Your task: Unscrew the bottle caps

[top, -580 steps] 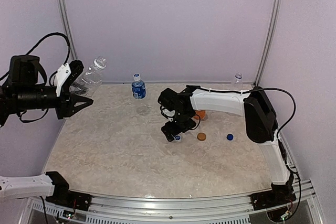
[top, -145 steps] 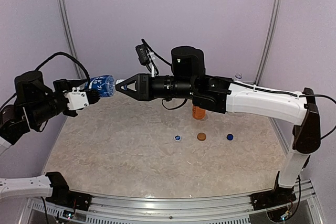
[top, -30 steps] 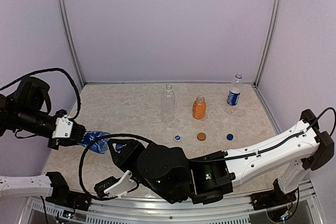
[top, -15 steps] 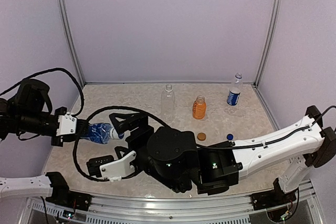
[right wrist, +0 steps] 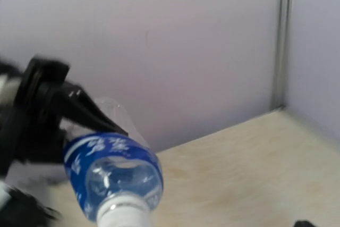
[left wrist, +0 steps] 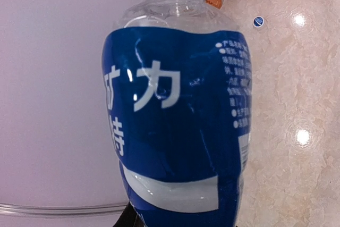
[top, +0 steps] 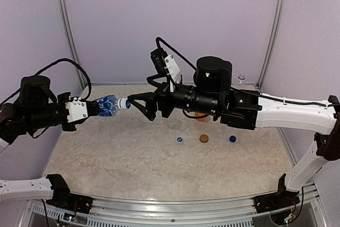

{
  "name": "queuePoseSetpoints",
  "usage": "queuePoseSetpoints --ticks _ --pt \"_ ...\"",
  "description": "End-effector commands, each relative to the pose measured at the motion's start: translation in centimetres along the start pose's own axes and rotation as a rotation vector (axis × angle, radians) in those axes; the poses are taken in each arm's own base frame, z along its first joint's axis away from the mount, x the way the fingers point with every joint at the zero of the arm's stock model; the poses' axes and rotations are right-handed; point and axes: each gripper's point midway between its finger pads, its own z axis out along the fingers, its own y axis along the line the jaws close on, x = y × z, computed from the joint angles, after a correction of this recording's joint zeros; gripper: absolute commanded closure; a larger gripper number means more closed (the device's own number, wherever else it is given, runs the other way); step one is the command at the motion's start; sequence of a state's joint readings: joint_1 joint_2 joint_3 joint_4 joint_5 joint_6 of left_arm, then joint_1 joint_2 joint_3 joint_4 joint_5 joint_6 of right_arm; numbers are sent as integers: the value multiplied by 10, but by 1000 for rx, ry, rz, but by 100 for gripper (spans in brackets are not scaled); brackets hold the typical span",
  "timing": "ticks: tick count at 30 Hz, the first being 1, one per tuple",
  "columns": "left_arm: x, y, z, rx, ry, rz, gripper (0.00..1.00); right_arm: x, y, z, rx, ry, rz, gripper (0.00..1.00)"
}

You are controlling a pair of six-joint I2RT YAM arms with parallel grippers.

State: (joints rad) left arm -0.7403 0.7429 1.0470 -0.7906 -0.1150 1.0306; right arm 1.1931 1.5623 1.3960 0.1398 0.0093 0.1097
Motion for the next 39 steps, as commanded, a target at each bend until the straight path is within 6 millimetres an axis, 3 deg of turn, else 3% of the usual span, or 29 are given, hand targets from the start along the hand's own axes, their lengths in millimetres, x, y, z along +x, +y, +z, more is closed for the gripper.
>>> queuePoseSetpoints --ticks 1,4,8,15,18,22,25,29,32,36,39 --pt "0 11 3 -57 7 20 94 17 8 22 -143 92 450 1" --pt "2 9 4 -50 12 27 94 24 12 32 -171 124 503 6" --pt "2 8 4 -50 14 30 94 27 18 43 -217 158 527 24" --pt "3 9 3 -53 19 36 94 37 22 49 -253 195 548 72" --pt "2 11 3 -60 16 37 94 44 24 49 -262 218 555 100" --pt "4 5 3 -30 17 40 94 49 24 46 -250 258 484 100" --pt "10 -21 -2 88 28 50 94 56 20 36 -164 305 259 100" --pt "25 -81 -19 367 59 48 96 66 33 15 -100 346 -229 100" --pt "31 -111 -36 521 68 34 97 76 43 3 -36 385 -542 100" --pt "35 -131 -48 631 76 34 97 89 57 -10 76 468 -997 100" --pt "40 -136 -49 650 95 38 97 100 44 -18 223 570 -1310 100"
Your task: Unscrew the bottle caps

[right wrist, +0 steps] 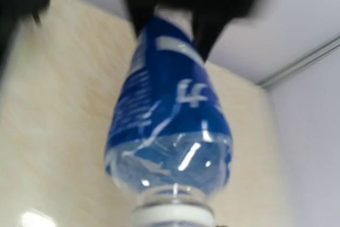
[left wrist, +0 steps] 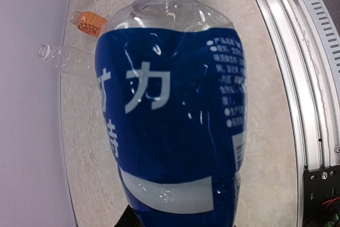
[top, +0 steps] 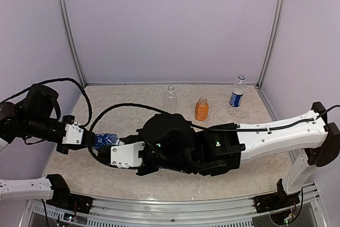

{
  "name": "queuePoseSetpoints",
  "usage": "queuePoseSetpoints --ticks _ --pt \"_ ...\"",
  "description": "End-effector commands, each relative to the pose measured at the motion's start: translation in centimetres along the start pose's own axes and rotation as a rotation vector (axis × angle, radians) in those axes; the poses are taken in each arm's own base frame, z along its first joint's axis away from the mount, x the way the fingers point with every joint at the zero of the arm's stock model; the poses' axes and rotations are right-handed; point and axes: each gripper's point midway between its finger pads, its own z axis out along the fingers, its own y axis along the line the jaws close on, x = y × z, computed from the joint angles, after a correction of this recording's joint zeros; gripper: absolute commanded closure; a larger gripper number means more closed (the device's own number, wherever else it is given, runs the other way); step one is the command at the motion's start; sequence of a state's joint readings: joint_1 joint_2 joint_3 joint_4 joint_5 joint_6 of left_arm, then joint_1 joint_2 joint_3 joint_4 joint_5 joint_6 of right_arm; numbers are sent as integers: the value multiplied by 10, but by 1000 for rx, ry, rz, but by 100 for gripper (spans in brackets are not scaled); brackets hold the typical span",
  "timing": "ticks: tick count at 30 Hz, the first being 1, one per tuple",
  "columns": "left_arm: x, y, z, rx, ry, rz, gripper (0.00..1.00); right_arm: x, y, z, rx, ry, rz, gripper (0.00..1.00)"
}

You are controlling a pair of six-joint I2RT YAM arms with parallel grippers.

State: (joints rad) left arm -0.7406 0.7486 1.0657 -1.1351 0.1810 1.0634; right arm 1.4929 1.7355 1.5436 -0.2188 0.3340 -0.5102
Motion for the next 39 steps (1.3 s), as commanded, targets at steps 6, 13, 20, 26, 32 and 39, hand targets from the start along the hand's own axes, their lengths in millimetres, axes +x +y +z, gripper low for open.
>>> queuePoseSetpoints --ticks 6,13,20,26,32,39 --pt "43 -60 -4 229 182 -42 97 44 -40 -23 364 410 -726 100" --pt "48 -15 5 11 202 -115 97 4 -58 -18 364 128 -338 100" --pt "81 73 -19 -446 249 -491 93 59 -132 13 310 26 406 100" --pt "73 108 -60 -644 106 -824 90 137 -117 87 170 267 831 100" --pt "36 121 -83 -616 -91 -940 91 202 -48 151 36 587 899 100" --pt "31 123 -81 -588 -107 -934 92 235 -8 184 -12 639 959 100"
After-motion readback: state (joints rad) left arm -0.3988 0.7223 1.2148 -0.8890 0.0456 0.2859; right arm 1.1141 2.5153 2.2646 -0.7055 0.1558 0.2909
